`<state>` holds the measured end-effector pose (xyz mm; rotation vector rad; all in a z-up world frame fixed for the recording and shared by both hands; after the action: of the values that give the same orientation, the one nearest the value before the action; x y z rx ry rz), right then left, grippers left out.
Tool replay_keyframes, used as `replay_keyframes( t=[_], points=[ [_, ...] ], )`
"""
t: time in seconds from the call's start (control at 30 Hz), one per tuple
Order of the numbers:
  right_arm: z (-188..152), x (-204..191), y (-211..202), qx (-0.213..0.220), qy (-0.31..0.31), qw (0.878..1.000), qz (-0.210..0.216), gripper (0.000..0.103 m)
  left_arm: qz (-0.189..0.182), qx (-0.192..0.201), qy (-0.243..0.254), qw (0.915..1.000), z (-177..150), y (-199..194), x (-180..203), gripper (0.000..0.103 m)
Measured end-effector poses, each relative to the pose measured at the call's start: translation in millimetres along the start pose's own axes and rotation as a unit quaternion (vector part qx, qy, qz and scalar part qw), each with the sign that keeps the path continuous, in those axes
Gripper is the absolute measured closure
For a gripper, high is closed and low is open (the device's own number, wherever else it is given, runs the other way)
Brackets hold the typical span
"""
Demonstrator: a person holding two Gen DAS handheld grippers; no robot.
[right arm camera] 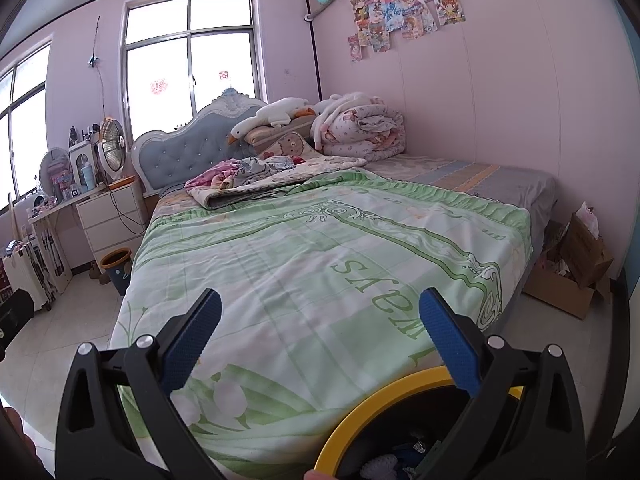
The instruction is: Collect trash
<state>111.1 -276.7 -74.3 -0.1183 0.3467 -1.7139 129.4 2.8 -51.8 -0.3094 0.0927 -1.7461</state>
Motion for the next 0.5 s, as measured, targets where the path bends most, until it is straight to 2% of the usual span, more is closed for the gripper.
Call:
replay_keyframes(
  t=[0.5],
  points=[
    [-2.0,0.9,0.9,-0.005,0.002,1.000,-0.001,0.008,-0.001,-0.002,0.001,1.0000,-0.9,1.1,0.3,0.008]
  ],
)
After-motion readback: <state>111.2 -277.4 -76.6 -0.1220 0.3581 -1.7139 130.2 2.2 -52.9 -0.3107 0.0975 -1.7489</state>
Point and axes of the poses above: each gripper's, at about its wrist camera, not at the fingertips, and y roughly the way its jaws point, x to its right, z to its top, the point moved 7 cm from there along y, roughly the way its jaws point, and after that the axes turned 4 degrees about x, right-handed, at the moved point
